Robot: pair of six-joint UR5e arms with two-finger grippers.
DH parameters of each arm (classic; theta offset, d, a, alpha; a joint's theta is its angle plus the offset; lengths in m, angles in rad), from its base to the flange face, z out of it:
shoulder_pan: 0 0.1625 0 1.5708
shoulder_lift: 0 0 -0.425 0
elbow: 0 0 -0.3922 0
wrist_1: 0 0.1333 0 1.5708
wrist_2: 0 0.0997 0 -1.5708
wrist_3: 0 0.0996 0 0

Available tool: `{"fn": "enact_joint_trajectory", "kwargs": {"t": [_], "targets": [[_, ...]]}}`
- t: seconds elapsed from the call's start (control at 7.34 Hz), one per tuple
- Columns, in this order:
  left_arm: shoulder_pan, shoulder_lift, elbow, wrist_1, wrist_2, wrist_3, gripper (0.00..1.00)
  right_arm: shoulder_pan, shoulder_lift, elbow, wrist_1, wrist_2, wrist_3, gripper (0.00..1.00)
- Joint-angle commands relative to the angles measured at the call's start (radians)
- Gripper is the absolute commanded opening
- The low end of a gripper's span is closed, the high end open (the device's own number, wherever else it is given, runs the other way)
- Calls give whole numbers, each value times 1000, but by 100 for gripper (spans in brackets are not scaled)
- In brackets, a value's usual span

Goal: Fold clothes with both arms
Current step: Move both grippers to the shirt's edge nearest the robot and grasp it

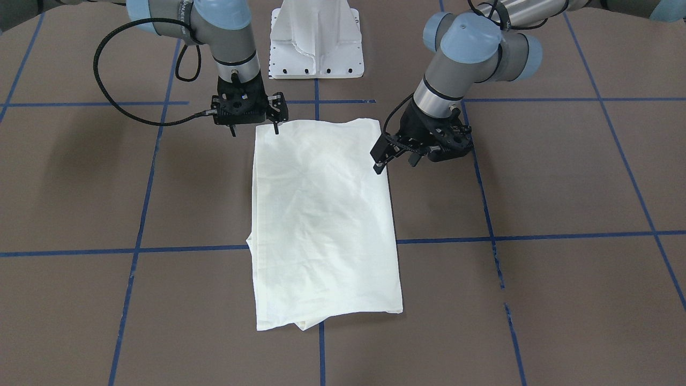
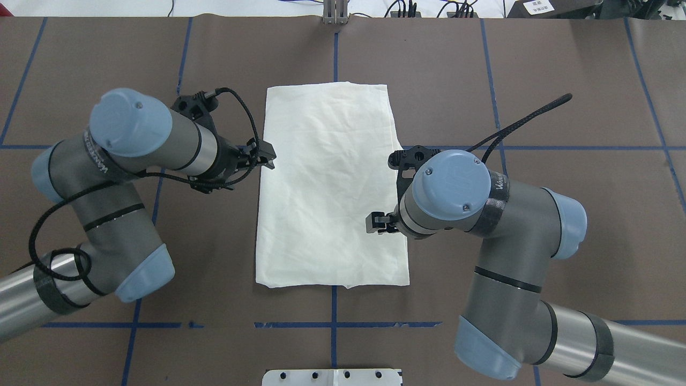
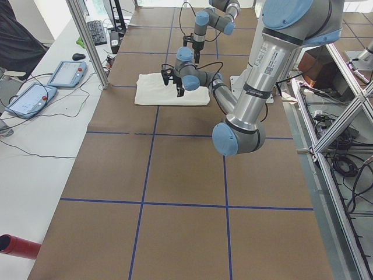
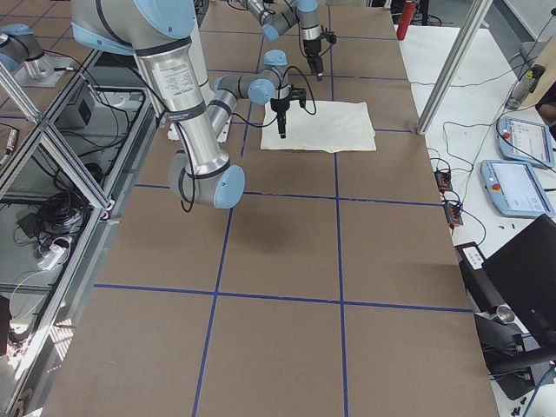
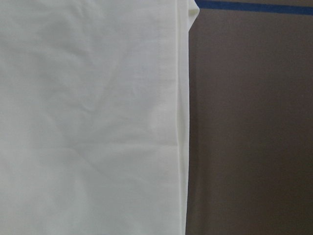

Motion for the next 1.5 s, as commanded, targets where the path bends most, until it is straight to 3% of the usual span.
{"fn": "enact_joint_trajectory", "kwargs": {"t": [0.0,0.27,0.82,1.36], "targets": [[164,14,-53,80,93,-225,99,5,-6,17,47,16,23,100],[251,15,-78,191,179,-316,96,11,-4,19,61,16,41,100],[272,46,-61,195,182,-332,88,19,-4,19,69,16,49,100],[272,47,-59,193,184,-344,57,22,-6,19,69,17,49,100]]}}
